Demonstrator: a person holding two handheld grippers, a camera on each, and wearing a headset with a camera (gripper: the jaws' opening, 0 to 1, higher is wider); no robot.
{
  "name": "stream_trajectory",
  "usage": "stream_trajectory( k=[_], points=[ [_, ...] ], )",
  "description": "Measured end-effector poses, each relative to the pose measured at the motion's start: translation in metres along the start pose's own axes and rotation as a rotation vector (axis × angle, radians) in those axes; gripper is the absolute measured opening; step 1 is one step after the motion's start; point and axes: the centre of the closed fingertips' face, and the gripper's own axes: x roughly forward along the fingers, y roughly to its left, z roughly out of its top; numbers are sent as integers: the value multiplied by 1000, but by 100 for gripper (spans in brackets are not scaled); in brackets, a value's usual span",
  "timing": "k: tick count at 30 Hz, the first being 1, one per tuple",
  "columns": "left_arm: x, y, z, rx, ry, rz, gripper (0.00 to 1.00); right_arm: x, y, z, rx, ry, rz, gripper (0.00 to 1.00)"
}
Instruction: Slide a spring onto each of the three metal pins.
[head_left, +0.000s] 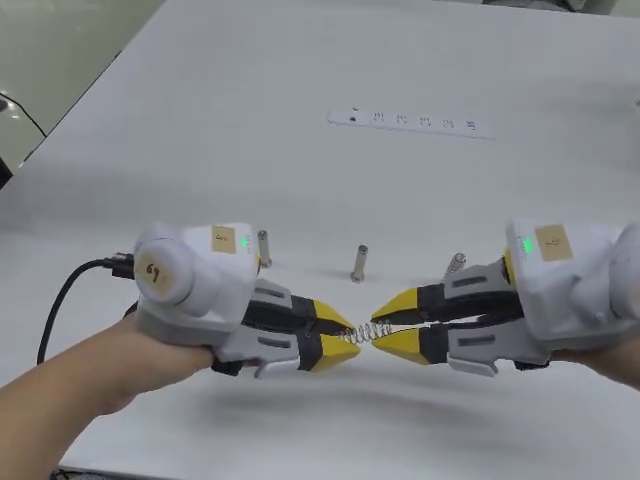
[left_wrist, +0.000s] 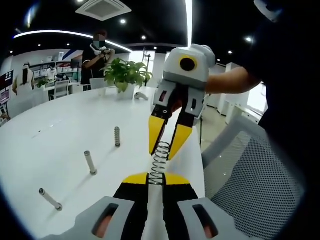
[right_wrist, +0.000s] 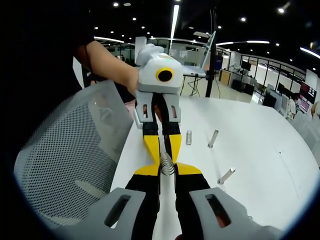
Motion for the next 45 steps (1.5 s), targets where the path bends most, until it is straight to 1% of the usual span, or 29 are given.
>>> stream_trajectory(
  k=[4, 7, 9, 16, 21, 24, 29, 33, 38, 43, 45],
  points=[
    [1, -1, -2, 0, 7, -5, 2, 1, 2, 6, 1, -14, 6, 8],
    [3, -3, -2, 3, 7, -10, 2, 3, 4, 17, 17, -51, 11, 8],
    [4, -4, -2, 1, 6, -14, 2, 4, 4, 20, 23, -67, 12, 8],
    [7, -5, -1, 5, 4, -17, 2, 8, 6, 29, 33, -111, 1, 7],
    [10, -5, -1, 10, 7, -21, 2, 10, 7, 32, 19, -124, -10, 7],
    [12, -8, 0, 11, 9, -31, 2, 12, 8, 33, 21, -133, -9, 7],
    [14, -10, -2, 10, 16, -34, 2, 15, 11, 31, -8, -124, 5, 7],
    [14, -10, -3, 14, 18, -32, 2, 14, 12, 30, -21, -120, 5, 7],
    [13, -9, -1, 0, 8, -26, 2, 12, 12, 31, -39, -113, -1, 7],
    [13, -10, -2, -16, 17, -24, 3, 13, 12, 30, -53, -101, 2, 7],
    [13, -9, -1, -23, 9, -19, 5, 14, 12, 30, -64, -95, 3, 7]
  ],
)
